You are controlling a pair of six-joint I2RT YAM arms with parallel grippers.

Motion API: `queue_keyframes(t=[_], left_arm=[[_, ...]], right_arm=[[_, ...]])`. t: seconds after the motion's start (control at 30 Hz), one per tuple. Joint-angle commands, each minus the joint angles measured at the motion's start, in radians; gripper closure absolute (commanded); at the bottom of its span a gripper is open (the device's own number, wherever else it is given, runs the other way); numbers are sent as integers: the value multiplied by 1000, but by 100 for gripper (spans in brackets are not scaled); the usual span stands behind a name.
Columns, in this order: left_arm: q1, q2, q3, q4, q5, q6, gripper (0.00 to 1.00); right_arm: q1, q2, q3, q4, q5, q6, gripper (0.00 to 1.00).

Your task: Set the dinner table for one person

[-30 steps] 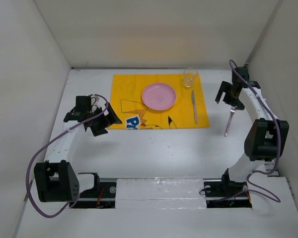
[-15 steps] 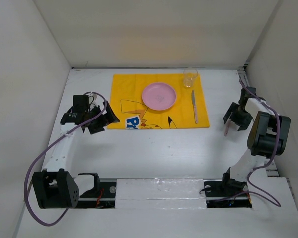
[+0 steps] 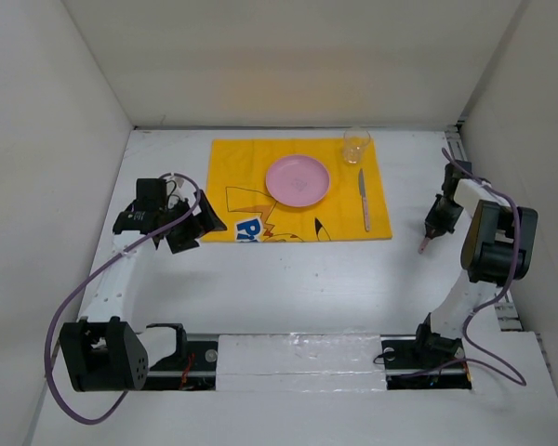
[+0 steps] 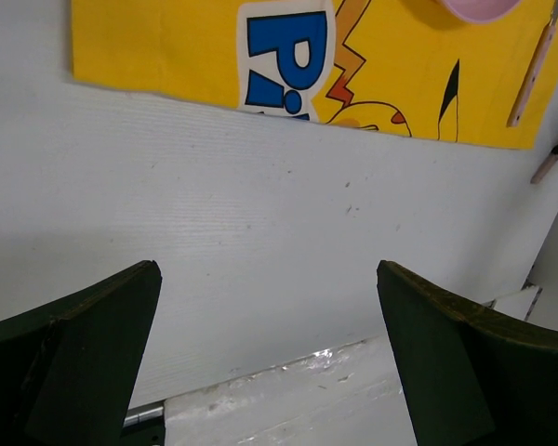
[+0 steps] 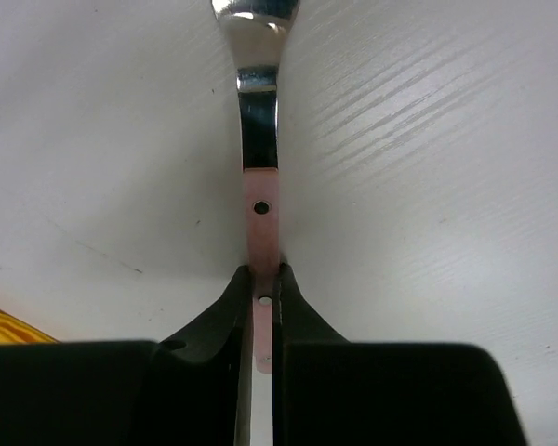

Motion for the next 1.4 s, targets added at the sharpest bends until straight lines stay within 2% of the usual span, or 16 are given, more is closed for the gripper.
queue_keyframes(t=[0.0, 0.17, 0.2, 0.27, 0.4, 0.53, 0.63, 0.77, 0.87, 1.07, 1.37], left_arm=[[-1, -32, 40, -33, -16, -15, 0], [46, -31, 79, -97, -211, -136, 0], [60, -31, 79, -97, -230, -156, 0], [60, -17, 79, -97, -253, -216, 0], [60, -8, 79, -70, -253, -297, 0], [60, 15, 61, -33, -228, -308, 0], [60, 29, 21, -9, -184, -285, 0], [60, 17, -29, 4, -184, -265, 0], [60, 7, -57, 4, -184, -256, 0], [60, -13, -57, -15, -165, -213, 0], [60, -13, -57, -15, -133, -155, 0]], right_arm=[[12, -22, 26, 3, 47, 37, 100], [162, -192, 96, -58, 124, 150, 100], [252, -206, 139, -58, 124, 193, 100], [347, -206, 182, -73, 108, 236, 100], [640, -73, 312, -73, 69, 335, 100], [826, 94, 499, -41, -1, 402, 100], [946, 217, 724, -20, -24, 421, 100], [1021, 357, 862, 49, -90, 433, 100], [1030, 441, 961, 88, -159, 480, 100], [1050, 683, 1240, 56, -228, 491, 100], [1030, 800, 1314, 45, -238, 504, 100]])
